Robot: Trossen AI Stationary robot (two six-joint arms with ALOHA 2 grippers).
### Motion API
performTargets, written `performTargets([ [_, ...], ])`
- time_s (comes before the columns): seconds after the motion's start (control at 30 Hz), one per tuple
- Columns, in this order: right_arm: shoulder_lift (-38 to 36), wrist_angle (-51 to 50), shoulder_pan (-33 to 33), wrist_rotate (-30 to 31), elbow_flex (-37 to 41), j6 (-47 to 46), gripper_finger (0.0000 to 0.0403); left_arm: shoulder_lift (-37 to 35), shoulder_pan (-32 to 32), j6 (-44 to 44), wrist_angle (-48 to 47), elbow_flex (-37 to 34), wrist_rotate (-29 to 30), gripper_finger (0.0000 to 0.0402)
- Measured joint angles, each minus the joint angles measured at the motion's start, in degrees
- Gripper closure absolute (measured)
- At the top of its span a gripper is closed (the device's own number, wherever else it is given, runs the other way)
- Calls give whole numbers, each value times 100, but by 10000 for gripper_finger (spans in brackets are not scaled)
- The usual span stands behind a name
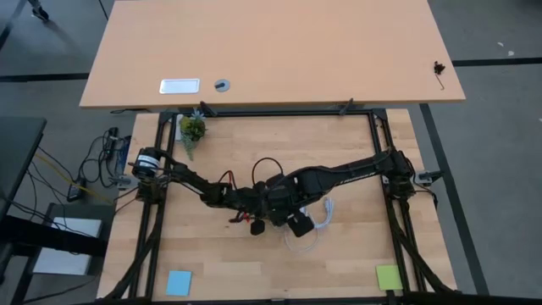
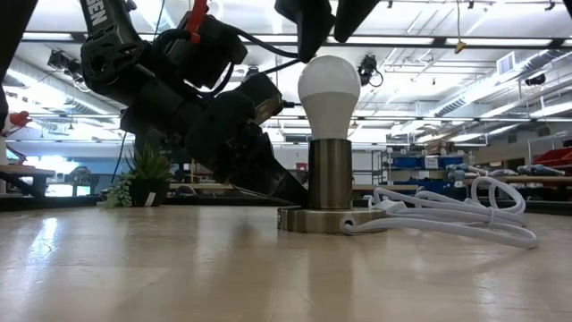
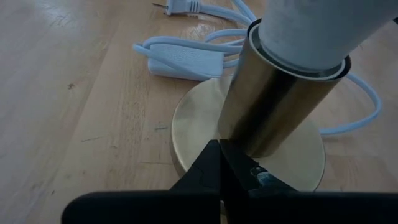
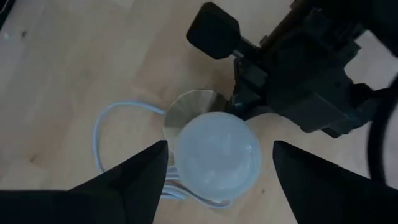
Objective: Screw lightbulb
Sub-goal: Insert the lightbulb into the lamp socket
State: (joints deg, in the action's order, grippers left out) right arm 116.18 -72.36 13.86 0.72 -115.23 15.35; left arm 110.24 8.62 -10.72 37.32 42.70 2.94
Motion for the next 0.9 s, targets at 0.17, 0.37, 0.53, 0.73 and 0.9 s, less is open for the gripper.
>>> performTargets([
  [0.17,-4,53,-12,21,164,461,93,0,0,0,0,0,4,402],
  [0.37,-4,134,-12,34,480,733,96,0,-1,0,0,0,2,402],
  [0.53,-4,292,-15,97,576,731,96,1,-2,-1,-1,0,3,402],
  [0.73,-4,312,-27,139,576,313,106,0,-2,-2,0,0,2,402],
  [0.9,-4,356,-126,138,576,-1581,123,1,-2,-2,-2,-2,4,402],
])
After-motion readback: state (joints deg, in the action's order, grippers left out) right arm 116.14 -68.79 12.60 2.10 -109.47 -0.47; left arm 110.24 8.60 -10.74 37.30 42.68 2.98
